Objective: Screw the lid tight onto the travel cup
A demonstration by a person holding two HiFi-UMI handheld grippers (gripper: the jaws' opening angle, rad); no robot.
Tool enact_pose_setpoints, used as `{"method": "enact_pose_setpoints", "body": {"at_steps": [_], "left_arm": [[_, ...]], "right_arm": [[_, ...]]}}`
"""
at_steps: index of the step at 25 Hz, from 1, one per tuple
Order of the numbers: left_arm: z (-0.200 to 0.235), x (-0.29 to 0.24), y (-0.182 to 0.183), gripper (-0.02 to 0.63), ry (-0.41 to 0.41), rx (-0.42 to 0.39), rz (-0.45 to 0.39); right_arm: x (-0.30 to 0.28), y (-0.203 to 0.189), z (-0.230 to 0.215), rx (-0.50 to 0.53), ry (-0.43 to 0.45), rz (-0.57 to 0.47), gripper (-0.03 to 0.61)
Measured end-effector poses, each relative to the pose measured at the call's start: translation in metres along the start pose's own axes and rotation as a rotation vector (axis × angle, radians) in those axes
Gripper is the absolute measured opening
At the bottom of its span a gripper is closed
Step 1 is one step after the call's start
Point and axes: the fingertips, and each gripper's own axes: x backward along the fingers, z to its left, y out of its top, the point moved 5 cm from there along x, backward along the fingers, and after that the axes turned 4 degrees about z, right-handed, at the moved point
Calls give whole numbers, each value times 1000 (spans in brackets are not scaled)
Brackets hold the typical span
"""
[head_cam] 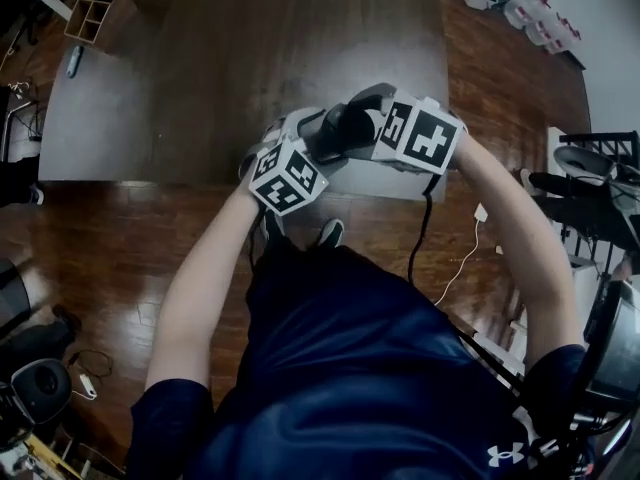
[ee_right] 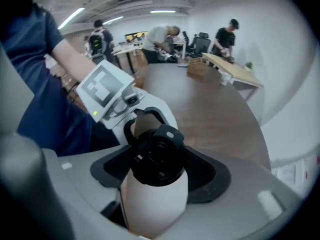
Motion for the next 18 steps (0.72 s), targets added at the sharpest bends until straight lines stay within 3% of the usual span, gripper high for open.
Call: {"method": "enact_pose_setpoints", "body": {"at_steps": [2,4,6,10,12,14,16,18], "left_arm": [[7,-6,8,403,-45,-95,13],[11,-12,13,407,-54,-116,10],[13,-14,13,391,-30,-83,5],[5,-14,11,391,70,-18,-5],[-2,-14,9,391,102,4,-14],[-1,-15,8,391,113,18,-15],[2,-15,7,391,98,16,-8],[4,-15,6,393,68,-12,3]], "right_arm": [[1,3,-7,149,23,47,333],[2,5,-13,187,45,74,333],[2,8,-15,109,28,76,334],[3,6,-9,-255,-125,58,334],[3,5,-2,-290,-141,56,336],[7,11,2,-154,-102,36,408],[16,18,7,198,-93,46,427],[20,17,12,529,-79,123,426]]}}
